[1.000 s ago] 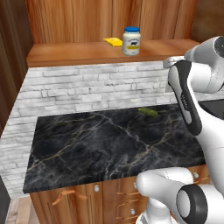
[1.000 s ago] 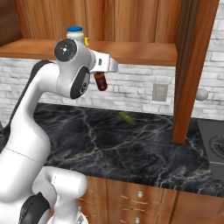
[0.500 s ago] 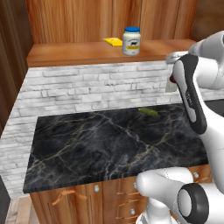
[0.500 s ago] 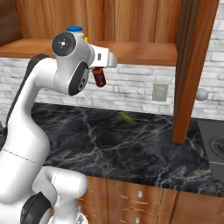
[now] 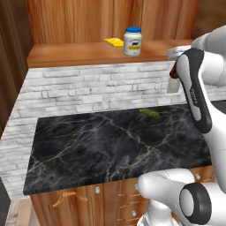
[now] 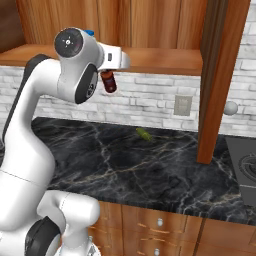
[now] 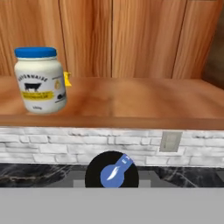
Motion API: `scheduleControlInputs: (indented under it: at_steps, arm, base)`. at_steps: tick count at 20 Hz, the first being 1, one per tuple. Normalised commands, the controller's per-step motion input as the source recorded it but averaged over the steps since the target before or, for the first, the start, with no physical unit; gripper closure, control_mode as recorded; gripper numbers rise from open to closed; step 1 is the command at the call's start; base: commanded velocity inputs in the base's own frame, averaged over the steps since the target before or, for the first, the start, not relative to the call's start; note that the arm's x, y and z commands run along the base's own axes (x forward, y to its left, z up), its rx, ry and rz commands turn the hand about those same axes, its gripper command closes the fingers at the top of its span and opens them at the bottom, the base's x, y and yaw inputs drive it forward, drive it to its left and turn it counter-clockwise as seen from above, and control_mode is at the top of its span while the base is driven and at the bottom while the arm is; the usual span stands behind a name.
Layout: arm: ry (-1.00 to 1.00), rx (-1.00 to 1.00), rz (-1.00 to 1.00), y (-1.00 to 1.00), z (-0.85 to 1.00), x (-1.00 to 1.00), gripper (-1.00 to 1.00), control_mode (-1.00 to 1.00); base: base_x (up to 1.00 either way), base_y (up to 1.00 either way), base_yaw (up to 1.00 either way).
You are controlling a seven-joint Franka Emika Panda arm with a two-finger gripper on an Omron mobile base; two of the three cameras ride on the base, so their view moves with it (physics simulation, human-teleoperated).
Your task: Pick the condiment bottle and mayonnaise from the counter and place them in the cabinet.
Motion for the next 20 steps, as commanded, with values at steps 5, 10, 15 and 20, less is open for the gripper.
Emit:
scheduleControlInputs:
  at_steps: [5,10,15,20]
  arm:
    - [0.00,0.00,0.04,0.17,0.17,0.00,1.00,-1.00]
    - [-0.09,0.00,0.04,0.04,0.04,0.00,1.00,-1.00]
    - [-0.12,0.00,0.06,0.00,0.11,0.06,1.00,-1.00]
    - [-0.04,0.00,0.02,0.00,0.19,0.15,1.00,-1.00]
  base:
    - [0.00,0.00,0.00]
    - [0.00,0.00,0.00]
    - [0.00,0.00,0.00]
    - [0.00,0.00,0.00]
